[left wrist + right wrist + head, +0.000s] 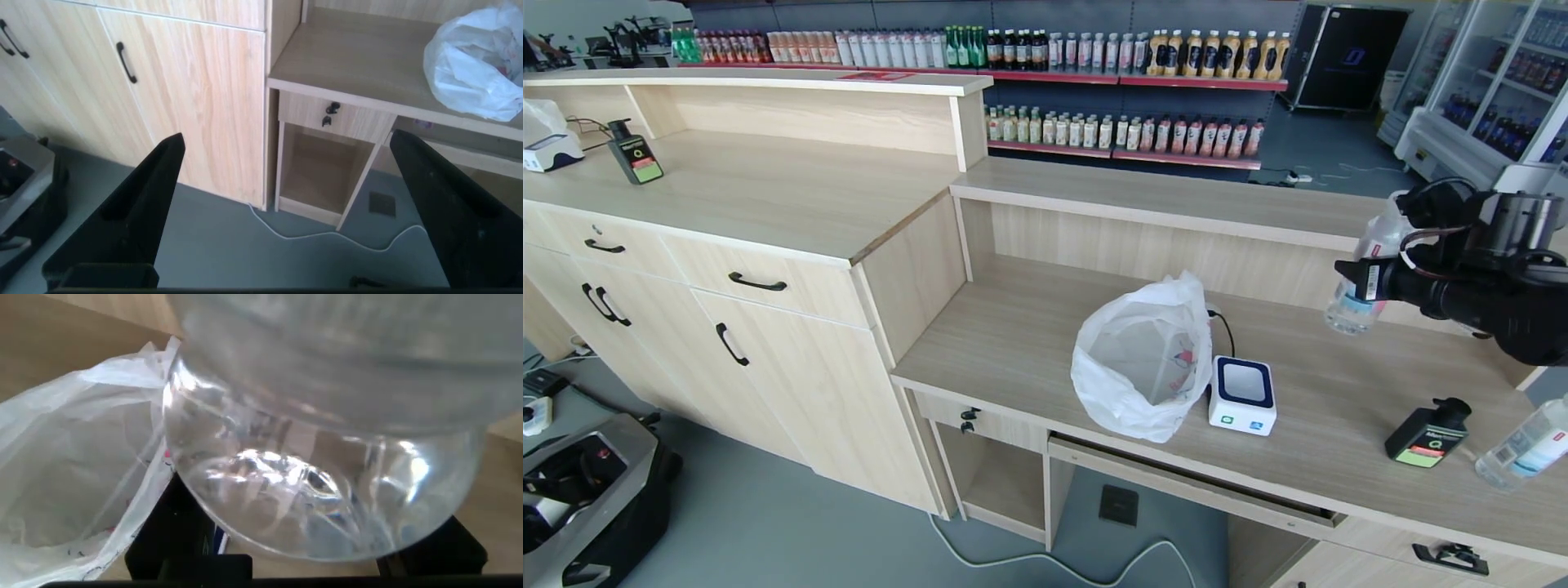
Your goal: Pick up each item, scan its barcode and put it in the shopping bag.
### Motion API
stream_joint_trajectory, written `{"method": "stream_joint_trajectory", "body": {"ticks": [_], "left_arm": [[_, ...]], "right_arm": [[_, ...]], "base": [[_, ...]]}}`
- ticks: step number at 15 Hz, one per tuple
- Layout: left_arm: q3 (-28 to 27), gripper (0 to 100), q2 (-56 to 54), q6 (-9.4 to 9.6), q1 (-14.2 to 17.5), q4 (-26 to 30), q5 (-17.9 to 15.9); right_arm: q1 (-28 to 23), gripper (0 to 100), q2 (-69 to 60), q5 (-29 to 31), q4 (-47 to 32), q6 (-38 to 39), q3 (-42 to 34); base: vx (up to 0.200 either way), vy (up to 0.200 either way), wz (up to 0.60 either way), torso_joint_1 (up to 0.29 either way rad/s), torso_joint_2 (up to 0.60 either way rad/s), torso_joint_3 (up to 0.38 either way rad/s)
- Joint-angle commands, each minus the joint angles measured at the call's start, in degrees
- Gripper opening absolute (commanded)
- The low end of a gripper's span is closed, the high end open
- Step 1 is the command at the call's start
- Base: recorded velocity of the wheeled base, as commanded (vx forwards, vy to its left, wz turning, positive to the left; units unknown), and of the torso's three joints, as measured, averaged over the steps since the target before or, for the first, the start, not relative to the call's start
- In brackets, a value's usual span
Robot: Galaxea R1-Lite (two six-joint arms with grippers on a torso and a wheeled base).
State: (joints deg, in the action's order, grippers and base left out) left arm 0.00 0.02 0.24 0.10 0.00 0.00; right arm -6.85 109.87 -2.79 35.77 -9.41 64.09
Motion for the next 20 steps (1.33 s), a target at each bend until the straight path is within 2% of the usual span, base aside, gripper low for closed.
{"method": "stream_joint_trajectory", "body": {"ticks": [1,3,4,6,12,14,15,16,17,20], "left_arm": [[0.00,100,-0.02,0.02,-0.01,0.00,0.00],[0.00,100,-0.02,0.02,-0.01,0.00,0.00],[0.00,100,-0.02,0.02,-0.01,0.00,0.00],[0.00,100,-0.02,0.02,-0.01,0.00,0.00],[0.00,100,-0.02,0.02,-0.01,0.00,0.00],[0.00,100,-0.02,0.02,-0.01,0.00,0.00],[0.00,100,-0.02,0.02,-0.01,0.00,0.00],[0.00,100,-0.02,0.02,-0.01,0.00,0.00],[0.00,100,-0.02,0.02,-0.01,0.00,0.00],[0.00,100,-0.02,0.02,-0.01,0.00,0.00]], "right_arm": [[2.98,0,-0.71,15.01,-0.44,-0.70,-2.12],[4.74,0,-1.50,23.18,-0.52,-1.14,-3.09],[4.92,0,-1.68,25.47,-0.52,-1.66,-3.44],[4.74,0,-2.74,25.64,-1.05,-3.68,-4.14],[6.41,0,-2.38,24.06,-1.14,-3.86,-3.62],[5.71,0,0.43,18.26,0.71,-1.93,-2.39],[4.13,0,2.45,12.02,1.23,-1.22,-2.12],[4.04,0,2.63,11.67,1.23,-1.22,-2.12],[3.07,0,7.20,5.96,3.70,-0.52,-1.33],[3.07,0,14.84,-0.37,9.41,0.27,0.78]], "base": [[0.000,0.000,0.00,0.000,0.00,0.000],[0.000,0.000,0.00,0.000,0.00,0.000],[0.000,0.000,0.00,0.000,0.00,0.000],[0.000,0.000,0.00,0.000,0.00,0.000],[0.000,0.000,0.60,0.001,0.00,0.005],[0.000,0.000,0.60,0.002,0.00,0.002],[0.000,0.000,0.00,0.000,0.00,0.000],[0.000,0.000,0.00,0.000,0.00,0.000],[0.000,0.000,0.00,0.000,0.00,0.000],[0.000,0.000,0.00,0.000,0.00,0.000]]}}
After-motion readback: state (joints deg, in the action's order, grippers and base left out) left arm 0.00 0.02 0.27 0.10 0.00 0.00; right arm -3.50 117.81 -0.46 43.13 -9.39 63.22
